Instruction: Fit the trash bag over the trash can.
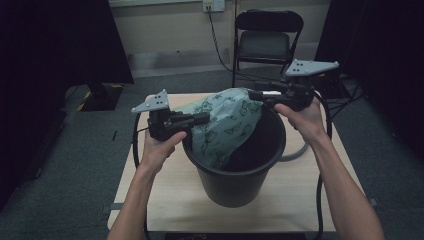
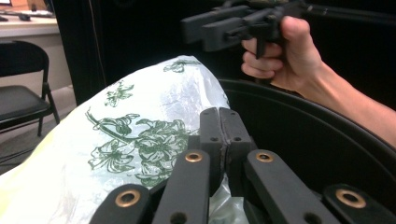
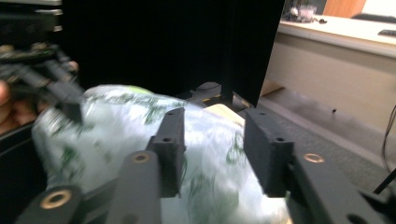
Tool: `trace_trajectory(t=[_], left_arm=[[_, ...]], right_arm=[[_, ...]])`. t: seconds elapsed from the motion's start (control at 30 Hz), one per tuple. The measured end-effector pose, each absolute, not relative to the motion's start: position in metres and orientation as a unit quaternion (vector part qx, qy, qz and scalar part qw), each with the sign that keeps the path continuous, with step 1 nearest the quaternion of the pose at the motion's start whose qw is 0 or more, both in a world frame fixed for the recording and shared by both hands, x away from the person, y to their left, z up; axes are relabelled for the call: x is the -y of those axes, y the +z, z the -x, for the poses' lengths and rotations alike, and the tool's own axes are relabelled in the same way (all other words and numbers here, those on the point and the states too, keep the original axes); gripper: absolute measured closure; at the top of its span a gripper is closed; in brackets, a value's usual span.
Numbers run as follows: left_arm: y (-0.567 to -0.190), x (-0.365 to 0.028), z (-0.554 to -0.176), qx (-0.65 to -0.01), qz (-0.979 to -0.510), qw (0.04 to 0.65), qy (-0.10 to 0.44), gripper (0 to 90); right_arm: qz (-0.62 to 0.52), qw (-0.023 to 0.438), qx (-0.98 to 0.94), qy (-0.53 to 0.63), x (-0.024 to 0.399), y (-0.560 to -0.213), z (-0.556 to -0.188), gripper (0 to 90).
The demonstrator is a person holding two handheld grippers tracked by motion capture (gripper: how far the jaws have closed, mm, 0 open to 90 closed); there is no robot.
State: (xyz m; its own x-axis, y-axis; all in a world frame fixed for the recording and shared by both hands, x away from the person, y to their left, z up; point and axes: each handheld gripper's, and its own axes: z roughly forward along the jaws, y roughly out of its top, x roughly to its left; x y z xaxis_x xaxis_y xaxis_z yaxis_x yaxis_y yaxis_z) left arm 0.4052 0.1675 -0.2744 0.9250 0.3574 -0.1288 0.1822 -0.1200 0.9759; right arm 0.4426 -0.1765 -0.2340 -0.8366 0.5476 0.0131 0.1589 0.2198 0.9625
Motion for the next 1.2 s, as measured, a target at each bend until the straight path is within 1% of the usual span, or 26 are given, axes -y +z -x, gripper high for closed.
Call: trace_trajectory(t=[0.03, 0.1, 0.2, 0.23, 0.27, 0.3, 0.4, 0.43, 0.57, 0.6, 0.63, 0.67, 0.7, 0.73, 0.8, 0.83, 0.9, 0.93, 1.03, 1.1, 1.2], left_arm=[[-0.274, -0.168, -0.405, -0.181, -0.745, 0.638, 0.069, 88.3], [-0.270, -0.169, -0.406, -0.182, -0.741, 0.643, 0.068, 80.3], [-0.264, -0.183, -0.410, -0.184, -0.715, 0.671, 0.059, 69.7], [-0.263, -0.189, -0.412, -0.188, -0.703, 0.684, 0.053, 68.4], [-0.261, -0.195, -0.416, -0.188, -0.695, 0.693, 0.047, 69.3], [-0.259, -0.198, -0.420, -0.195, -0.691, 0.694, 0.055, 69.2], [-0.261, -0.198, -0.435, -0.233, -0.703, 0.667, 0.076, 64.0], [-0.264, -0.197, -0.440, -0.246, -0.706, 0.659, 0.082, 61.1], [-0.274, -0.193, -0.451, -0.269, -0.709, 0.647, 0.077, 51.7], [-0.281, -0.190, -0.456, -0.274, -0.713, 0.640, 0.076, 50.1], [-0.281, -0.190, -0.456, -0.274, -0.713, 0.640, 0.076, 49.6], [-0.287, -0.186, -0.461, -0.280, -0.723, 0.628, 0.074, 47.5], [-0.289, -0.184, -0.463, -0.282, -0.726, 0.623, 0.070, 47.2], [-0.291, -0.183, -0.465, -0.283, -0.730, 0.617, 0.070, 47.3], [-0.293, -0.182, -0.467, -0.286, -0.731, 0.616, 0.070, 49.6], [-0.293, -0.183, -0.467, -0.285, -0.729, 0.618, 0.070, 56.1], [-0.292, -0.183, -0.466, -0.283, -0.729, 0.619, 0.069, 66.4], [-0.290, -0.184, -0.465, -0.280, -0.729, 0.621, 0.073, 71.6], [-0.287, -0.185, -0.463, -0.276, -0.728, 0.623, 0.073, 72.7], [-0.284, -0.187, -0.461, -0.266, -0.722, 0.634, 0.071, 78.7], [-0.283, -0.187, -0.456, -0.250, -0.725, 0.638, 0.067, 87.2]], right_arm=[[-0.238, 0.157, -0.765, 0.577, 0.172, -0.236, -0.451, 53.6], [-0.247, 0.148, -0.774, 0.564, 0.166, -0.242, -0.462, 51.8], [-0.256, 0.138, -0.796, 0.530, 0.161, -0.252, -0.472, 50.3], [-0.255, 0.138, -0.795, 0.533, 0.163, -0.252, -0.472, 50.1], [-0.257, 0.140, -0.792, 0.535, 0.165, -0.251, -0.471, 50.2], [-0.256, 0.141, -0.797, 0.529, 0.165, -0.250, -0.470, 50.2], [-0.258, 0.142, -0.803, 0.518, 0.166, -0.252, -0.468, 48.3], [-0.258, 0.138, -0.806, 0.515, 0.165, -0.254, -0.468, 47.9], [-0.264, 0.145, -0.817, 0.492, 0.163, -0.263, -0.467, 46.2], [-0.263, 0.141, -0.820, 0.488, 0.163, -0.265, -0.468, 47.3], [-0.263, 0.142, -0.819, 0.489, 0.164, -0.265, -0.468, 49.9], [-0.259, 0.148, -0.819, 0.490, 0.166, -0.265, -0.467, 53.4], [-0.257, 0.154, -0.820, 0.488, 0.166, -0.265, -0.467, 53.8], [-0.256, 0.156, -0.818, 0.490, 0.166, -0.265, -0.466, 56.9], [-0.255, 0.175, -0.810, 0.498, 0.168, -0.262, -0.464, 66.5], [-0.255, 0.180, -0.807, 0.502, 0.169, -0.261, -0.463, 70.7], [-0.257, 0.182, -0.804, 0.505, 0.172, -0.259, -0.463, 78.8], [-0.253, 0.172, -0.801, 0.515, 0.174, -0.257, -0.463, 83.4], [-0.239, 0.159, -0.798, 0.530, 0.176, -0.253, -0.457, 86.9], [-0.223, 0.141, -0.800, 0.539, 0.175, -0.250, -0.451, 88.0], [-0.195, 0.107, -0.820, 0.527, 0.170, -0.252, -0.442, 87.0]])
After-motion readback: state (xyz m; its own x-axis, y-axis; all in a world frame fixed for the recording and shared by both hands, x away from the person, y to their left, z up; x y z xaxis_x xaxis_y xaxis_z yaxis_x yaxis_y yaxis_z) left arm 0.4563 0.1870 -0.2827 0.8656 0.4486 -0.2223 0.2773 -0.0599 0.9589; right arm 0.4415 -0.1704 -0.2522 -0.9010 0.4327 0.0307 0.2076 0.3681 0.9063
